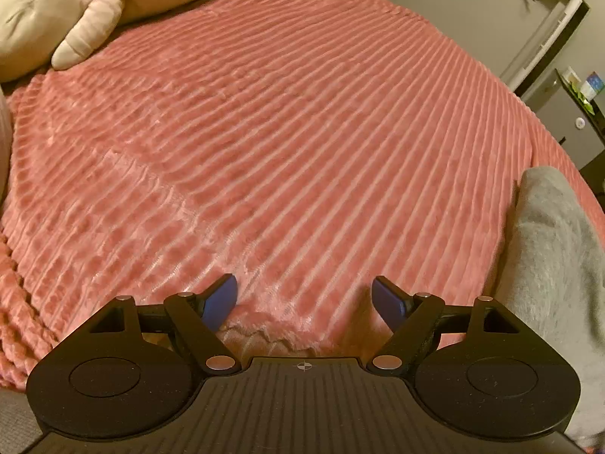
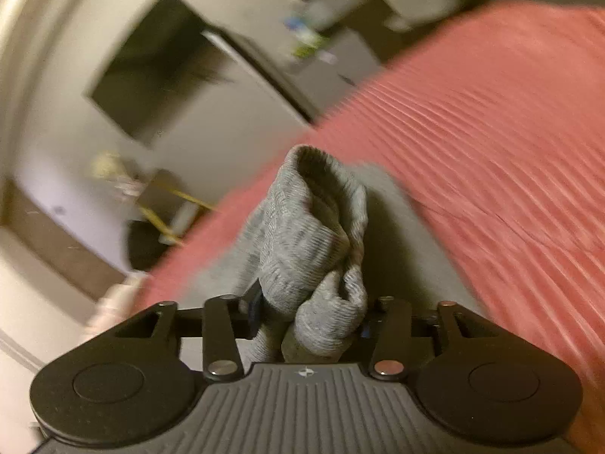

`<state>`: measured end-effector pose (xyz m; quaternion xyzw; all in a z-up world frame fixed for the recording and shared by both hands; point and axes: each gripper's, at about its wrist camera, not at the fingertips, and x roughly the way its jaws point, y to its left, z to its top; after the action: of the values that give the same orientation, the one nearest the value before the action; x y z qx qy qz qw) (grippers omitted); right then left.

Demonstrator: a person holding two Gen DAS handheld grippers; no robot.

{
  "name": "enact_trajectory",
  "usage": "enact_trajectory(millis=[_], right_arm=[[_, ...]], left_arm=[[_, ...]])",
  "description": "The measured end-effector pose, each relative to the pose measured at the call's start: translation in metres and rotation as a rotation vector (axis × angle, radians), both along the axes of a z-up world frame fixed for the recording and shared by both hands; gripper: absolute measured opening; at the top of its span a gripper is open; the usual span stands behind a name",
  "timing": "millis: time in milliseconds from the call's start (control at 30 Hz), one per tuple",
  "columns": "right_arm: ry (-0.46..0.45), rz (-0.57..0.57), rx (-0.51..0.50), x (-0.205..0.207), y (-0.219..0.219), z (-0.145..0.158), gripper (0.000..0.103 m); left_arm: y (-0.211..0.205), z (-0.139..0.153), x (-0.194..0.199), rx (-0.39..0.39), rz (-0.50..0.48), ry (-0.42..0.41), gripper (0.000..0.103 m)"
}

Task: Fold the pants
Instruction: 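Grasp the pant leg cuffs with the right gripper and lift them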

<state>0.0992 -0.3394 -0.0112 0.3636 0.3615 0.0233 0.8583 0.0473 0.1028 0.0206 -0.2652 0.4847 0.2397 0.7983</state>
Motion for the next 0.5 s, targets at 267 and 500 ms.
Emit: enact_trajectory(millis=[267, 500], right_arm=[[0.031, -0.008, 0.178, 0.011, -0.010, -0.023, 0.079], [-0.130, 0.052, 0.110, 0.003, 0.000, 0.022, 0.040]], left_arm=[[-0.004, 0.000, 0.004, 0.027, -0.020, 0.027, 0.083], [-0.005, -0.001, 0.004, 0.024, -0.023, 0.027, 0.084]])
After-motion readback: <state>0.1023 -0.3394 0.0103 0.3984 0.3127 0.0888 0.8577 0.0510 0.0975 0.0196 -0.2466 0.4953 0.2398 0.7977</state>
